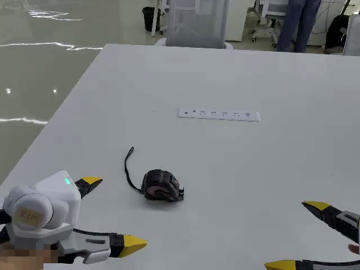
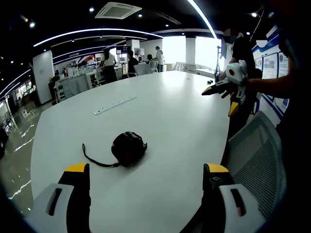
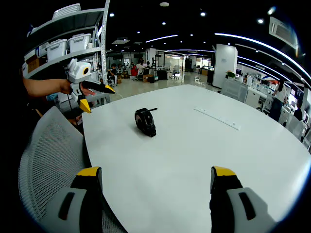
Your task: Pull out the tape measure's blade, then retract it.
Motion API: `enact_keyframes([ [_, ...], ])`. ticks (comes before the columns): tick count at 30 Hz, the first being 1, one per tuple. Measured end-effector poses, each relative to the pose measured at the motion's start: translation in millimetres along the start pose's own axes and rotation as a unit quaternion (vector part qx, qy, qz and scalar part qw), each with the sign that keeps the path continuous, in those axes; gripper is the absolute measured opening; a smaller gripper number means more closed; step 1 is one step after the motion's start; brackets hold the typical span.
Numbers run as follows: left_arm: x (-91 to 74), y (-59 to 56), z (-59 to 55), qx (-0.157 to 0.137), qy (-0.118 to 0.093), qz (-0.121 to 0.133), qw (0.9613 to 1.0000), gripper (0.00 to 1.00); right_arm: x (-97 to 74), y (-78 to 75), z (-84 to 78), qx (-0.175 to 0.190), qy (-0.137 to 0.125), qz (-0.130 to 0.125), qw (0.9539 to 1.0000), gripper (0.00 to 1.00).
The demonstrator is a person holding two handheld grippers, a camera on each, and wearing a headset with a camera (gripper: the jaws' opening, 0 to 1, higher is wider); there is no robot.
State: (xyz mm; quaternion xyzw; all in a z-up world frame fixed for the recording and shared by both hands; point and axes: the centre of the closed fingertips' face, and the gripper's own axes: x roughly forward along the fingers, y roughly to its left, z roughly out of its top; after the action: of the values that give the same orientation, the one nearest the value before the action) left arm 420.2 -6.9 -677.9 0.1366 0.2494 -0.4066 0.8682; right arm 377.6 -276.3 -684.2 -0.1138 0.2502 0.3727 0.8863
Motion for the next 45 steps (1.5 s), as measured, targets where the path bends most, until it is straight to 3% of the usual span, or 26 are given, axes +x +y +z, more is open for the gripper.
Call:
enact_keyframes([
  [28,3.4,1.8,0.1,0.01,0.004,-0.007,0.9999,0.94,5.0,-4.9,3.0,-0.008,-0.003,0.01,0.9999,0.95],
  [45,11.3,6.5,7.4,0.046,0.016,-0.026,0.9985,0.85,17.8,-3.1,9.2,-0.037,0.0,0.046,0.9983,0.88],
])
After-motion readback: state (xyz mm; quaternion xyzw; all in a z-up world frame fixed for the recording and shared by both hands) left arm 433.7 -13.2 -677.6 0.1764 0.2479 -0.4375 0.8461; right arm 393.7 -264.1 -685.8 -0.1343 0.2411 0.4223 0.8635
